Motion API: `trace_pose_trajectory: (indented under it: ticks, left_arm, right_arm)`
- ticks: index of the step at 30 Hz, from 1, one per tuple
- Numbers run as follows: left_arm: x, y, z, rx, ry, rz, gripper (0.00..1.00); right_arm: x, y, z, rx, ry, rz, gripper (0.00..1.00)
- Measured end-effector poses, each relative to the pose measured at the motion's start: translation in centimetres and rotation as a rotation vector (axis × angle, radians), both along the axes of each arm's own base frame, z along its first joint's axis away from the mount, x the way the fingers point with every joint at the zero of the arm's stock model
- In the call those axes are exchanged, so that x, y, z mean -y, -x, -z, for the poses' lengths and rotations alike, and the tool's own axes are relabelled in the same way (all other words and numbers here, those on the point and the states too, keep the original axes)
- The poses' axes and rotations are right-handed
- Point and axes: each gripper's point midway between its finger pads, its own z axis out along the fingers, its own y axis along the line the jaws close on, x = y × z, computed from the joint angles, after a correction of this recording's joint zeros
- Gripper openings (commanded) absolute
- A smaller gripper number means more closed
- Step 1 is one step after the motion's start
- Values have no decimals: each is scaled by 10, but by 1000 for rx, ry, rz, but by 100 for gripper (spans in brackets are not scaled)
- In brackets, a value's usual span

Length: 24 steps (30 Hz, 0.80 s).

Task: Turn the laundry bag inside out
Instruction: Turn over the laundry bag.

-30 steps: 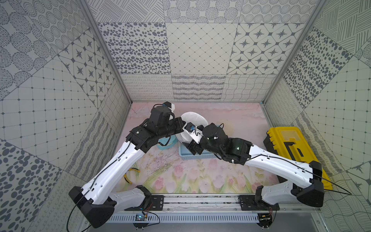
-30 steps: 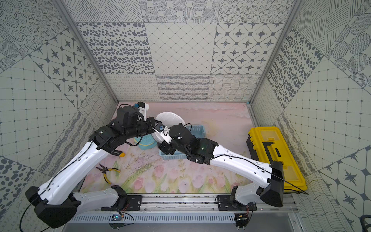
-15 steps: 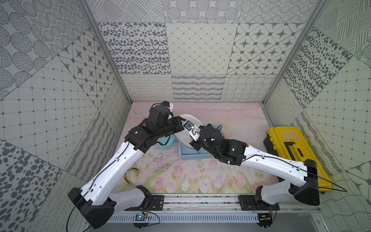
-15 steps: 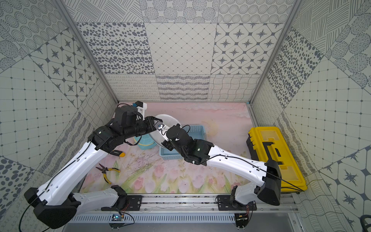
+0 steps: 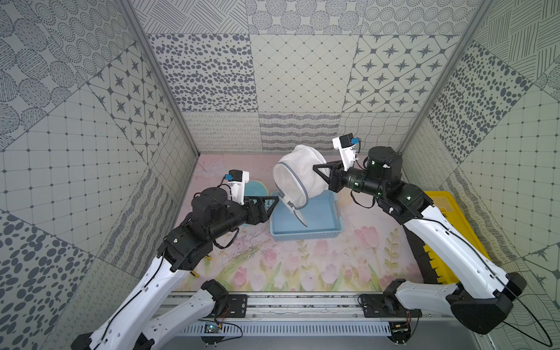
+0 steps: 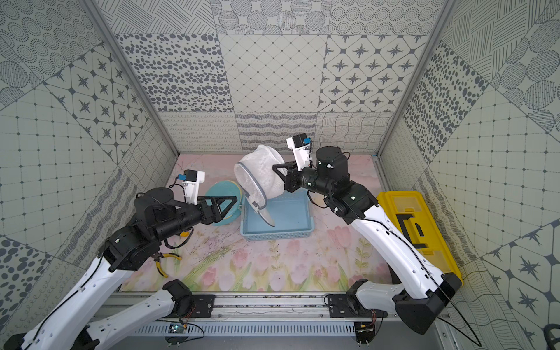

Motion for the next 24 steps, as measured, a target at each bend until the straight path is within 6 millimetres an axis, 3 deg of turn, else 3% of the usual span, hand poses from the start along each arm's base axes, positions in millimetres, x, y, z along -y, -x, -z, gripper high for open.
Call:
trace_pose_trajectory:
  ticks: [3, 6, 7, 10, 11, 14, 16, 22, 24]
  left_arm:
    - [10, 4, 18, -25, 13, 54, 63]
    - [22, 8, 22, -33, 42, 111, 48]
    - [28, 10, 21, -29, 50, 137, 48]
    - [46, 20, 13, -2, 54, 212, 62]
    - [50, 21, 11, 5, 51, 223, 60]
    - [54, 16, 10, 16, 23, 189, 31]
    - [50, 9, 13, 13, -7, 138, 24]
    - [26, -18, 37, -41, -135, -49, 24]
    - [16, -29, 47, -69, -174, -108, 34]
  right_arm:
    - [-4, 11, -2, -42, -35, -81, 0]
    - [-9, 20, -1, -73, -59, -141, 0]
    - [-11, 22, 1, -84, -65, -155, 0]
    - [-14, 24, 10, -121, -75, -181, 0]
    - [-15, 25, 13, -133, -78, -188, 0]
    - [-17, 27, 19, -168, -94, -203, 0]
    - [-17, 28, 17, -175, -107, -207, 0]
    - [-13, 39, -1, -158, -158, -222, 0]
    - [-11, 41, -6, -150, -170, -222, 0]
